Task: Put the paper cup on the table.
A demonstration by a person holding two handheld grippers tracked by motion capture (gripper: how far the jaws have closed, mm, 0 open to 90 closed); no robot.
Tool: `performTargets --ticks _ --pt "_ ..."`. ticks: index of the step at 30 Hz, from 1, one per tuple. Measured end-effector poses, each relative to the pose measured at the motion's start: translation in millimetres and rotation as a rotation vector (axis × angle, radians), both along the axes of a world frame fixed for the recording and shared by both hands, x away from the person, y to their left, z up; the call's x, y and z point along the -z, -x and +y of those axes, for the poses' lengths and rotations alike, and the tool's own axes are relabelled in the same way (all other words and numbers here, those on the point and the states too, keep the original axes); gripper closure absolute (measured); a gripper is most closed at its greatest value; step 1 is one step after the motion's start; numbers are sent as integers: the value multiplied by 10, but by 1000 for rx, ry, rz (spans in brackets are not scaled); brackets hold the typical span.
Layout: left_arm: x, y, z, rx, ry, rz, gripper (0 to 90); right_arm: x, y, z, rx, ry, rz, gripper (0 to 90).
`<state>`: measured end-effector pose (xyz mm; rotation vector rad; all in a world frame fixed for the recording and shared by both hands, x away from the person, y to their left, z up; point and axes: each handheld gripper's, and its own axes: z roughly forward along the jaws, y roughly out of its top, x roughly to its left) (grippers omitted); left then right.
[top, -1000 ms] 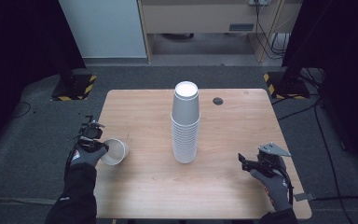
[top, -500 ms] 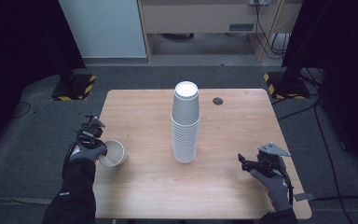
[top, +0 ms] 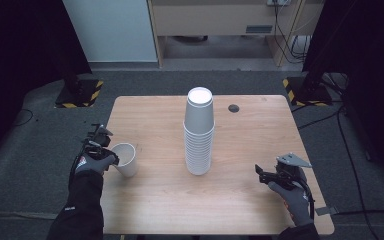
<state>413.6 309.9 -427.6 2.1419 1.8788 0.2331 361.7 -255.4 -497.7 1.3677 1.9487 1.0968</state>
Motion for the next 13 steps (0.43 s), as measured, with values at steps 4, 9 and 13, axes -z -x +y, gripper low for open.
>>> performTargets --ticks 4,9,13 --pt "-12 66 26 -17 -1 -109 553 0 0 3 0 2 1 87" --pt "-64 175 64 -29 25 -326 423 0 2 4 -1 0 1 86" --pt "-70 308 42 -27 47 -507 311 -3 1 -3 8 -4 -1 86"
